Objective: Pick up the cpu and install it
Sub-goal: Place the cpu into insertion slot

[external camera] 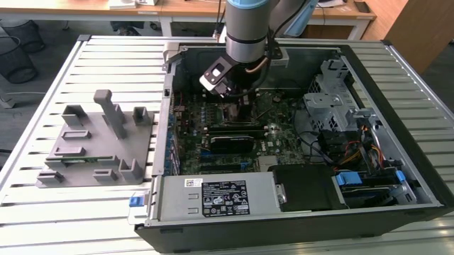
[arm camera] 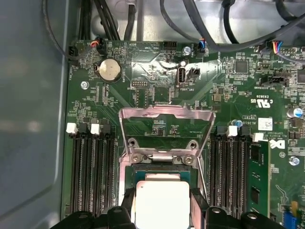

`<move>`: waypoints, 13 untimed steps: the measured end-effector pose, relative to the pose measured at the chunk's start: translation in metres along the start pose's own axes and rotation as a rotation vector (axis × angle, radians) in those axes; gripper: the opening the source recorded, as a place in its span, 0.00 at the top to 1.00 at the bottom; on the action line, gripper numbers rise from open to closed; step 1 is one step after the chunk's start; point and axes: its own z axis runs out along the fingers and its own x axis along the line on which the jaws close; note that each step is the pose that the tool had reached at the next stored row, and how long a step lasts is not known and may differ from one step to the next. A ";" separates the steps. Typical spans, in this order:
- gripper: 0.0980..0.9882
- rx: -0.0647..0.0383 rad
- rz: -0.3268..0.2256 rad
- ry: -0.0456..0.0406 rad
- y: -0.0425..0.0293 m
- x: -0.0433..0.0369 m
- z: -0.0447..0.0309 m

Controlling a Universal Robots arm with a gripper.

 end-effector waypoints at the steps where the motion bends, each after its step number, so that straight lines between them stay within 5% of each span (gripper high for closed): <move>1: 0.50 0.000 0.000 0.0001 -0.0001 0.0000 0.0015; 13: 0.50 0.001 0.002 -0.0009 -0.0011 0.0003 0.0115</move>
